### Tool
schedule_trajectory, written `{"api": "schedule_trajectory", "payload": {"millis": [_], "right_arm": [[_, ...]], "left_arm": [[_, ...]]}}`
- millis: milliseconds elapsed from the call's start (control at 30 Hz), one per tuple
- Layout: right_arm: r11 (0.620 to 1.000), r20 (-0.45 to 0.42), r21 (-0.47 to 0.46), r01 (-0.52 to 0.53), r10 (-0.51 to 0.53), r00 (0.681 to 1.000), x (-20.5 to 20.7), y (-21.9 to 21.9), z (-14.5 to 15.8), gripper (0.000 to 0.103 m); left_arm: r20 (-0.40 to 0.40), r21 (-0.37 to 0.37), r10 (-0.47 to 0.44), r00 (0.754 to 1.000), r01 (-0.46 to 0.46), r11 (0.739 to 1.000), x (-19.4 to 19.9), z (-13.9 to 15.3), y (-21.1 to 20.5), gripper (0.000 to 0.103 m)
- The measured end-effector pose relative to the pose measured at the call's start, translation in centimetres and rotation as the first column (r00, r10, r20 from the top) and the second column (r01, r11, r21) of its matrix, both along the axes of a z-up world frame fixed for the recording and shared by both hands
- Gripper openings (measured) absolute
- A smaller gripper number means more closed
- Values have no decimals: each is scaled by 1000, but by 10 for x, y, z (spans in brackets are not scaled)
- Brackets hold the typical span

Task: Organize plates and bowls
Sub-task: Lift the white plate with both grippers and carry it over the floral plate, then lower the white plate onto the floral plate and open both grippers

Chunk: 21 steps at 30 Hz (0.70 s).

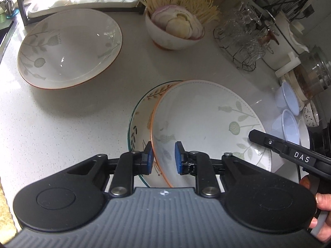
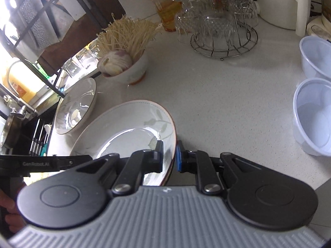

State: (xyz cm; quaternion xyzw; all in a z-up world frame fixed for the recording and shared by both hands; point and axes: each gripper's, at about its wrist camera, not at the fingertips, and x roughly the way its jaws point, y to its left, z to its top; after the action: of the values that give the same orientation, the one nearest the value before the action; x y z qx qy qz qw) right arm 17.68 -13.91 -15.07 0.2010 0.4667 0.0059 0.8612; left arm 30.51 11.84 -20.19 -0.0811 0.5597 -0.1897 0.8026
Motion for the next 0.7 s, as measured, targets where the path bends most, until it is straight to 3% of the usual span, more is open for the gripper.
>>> {"api": "schedule_trajectory", "payload": {"millis": [533, 700], "right_arm": [[999, -13, -42, -23, 23, 1000, 7, 10, -20, 15], [998, -12, -56, -26, 25, 1000, 10, 15, -26, 16]], "left_arm": [[-34, 120, -10, 999, 14, 993, 11, -12, -14, 26], [-41, 128, -16, 999, 21, 992, 13, -8, -16, 41]]}}
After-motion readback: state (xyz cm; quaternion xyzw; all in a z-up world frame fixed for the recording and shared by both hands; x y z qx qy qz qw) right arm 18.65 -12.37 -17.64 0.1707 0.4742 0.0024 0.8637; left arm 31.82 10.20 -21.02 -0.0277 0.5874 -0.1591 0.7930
